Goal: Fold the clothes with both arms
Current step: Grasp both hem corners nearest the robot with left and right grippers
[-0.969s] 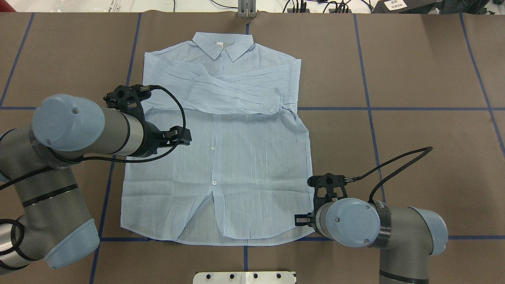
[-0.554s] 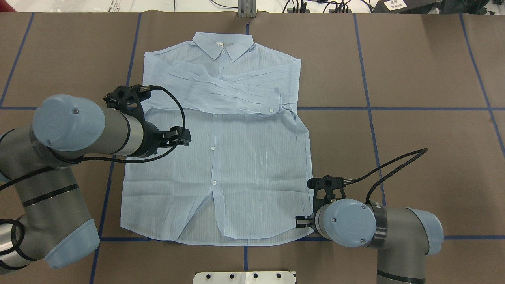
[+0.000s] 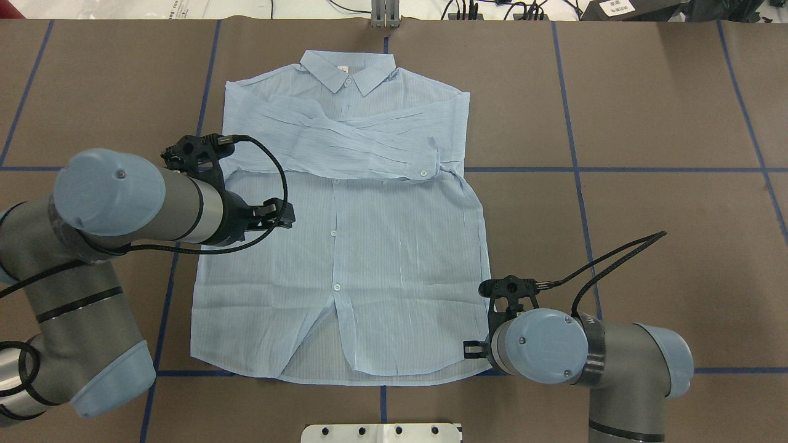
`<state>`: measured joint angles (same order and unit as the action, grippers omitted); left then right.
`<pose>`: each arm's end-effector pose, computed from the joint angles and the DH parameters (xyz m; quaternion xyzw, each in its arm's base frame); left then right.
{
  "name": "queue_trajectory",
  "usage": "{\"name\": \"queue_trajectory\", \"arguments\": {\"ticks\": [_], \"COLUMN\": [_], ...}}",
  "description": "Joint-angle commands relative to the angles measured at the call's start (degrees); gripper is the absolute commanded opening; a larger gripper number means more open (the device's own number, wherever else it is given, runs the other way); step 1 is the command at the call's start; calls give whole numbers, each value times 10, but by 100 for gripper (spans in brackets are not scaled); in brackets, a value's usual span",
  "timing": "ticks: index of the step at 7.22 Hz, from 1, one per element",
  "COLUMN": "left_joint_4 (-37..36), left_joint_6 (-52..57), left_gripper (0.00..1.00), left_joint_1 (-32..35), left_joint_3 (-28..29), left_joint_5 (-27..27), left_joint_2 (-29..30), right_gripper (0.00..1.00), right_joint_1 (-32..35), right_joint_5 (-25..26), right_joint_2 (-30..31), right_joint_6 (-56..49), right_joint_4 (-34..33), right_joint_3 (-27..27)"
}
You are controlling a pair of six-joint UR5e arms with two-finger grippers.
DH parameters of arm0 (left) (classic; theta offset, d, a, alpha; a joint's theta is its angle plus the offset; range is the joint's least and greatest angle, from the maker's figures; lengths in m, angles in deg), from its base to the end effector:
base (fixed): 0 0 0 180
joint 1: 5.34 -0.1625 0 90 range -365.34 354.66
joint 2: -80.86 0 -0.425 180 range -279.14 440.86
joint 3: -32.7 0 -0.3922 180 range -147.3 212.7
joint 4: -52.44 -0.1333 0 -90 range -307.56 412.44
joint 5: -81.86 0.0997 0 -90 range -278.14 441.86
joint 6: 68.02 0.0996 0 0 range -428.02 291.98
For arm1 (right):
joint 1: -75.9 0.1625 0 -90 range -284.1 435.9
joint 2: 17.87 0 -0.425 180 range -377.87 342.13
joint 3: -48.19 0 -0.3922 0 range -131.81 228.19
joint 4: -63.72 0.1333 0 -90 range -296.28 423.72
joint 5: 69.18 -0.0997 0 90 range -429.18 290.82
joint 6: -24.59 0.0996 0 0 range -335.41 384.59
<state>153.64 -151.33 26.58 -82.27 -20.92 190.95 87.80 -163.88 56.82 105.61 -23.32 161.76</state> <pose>0.4158 -0.3901 0.2551 0.0623 0.4746 -0.1402 0.8667 -0.5202 -0.2375 0.3337 0.0270 -0.3578 0.0091 0.9334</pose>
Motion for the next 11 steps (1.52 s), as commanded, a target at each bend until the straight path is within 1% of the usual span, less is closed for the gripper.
{"name": "queue_trajectory", "arguments": {"ticks": [1, 2, 3, 4, 5, 7, 11], "left_joint_4": [0, 0, 0, 0, -2, -13, -13], "left_joint_6": [-2, -6, -8, -8, -22, -66, -70], "left_gripper": [86, 86, 86, 86, 85, 82, 78], "left_joint_1": [-5, -12, -34, -46, -81, -122, -130], "left_joint_3": [-2, -3, 1, 1, 3, -3, -5], "left_joint_5": [-1, -2, -1, -1, 3, 3, 4], "left_joint_2": [-55, -73, -91, -105, -117, -131, -156], "right_gripper": [0, 0, 0, 0, 0, 0, 0], "right_joint_1": [1, 3, 9, 12, 13, 16, 23], "right_joint_5": [5, 6, 6, 6, 7, 7, 5], "right_joint_2": [-1, -1, -2, -2, -4, -21, -21], "right_joint_6": [6, 7, 7, 7, 7, 7, 6], "right_joint_4": [6, 7, 7, 7, 7, 6, 6], "right_joint_3": [12, 24, 38, 42, 41, 39, 38]}}
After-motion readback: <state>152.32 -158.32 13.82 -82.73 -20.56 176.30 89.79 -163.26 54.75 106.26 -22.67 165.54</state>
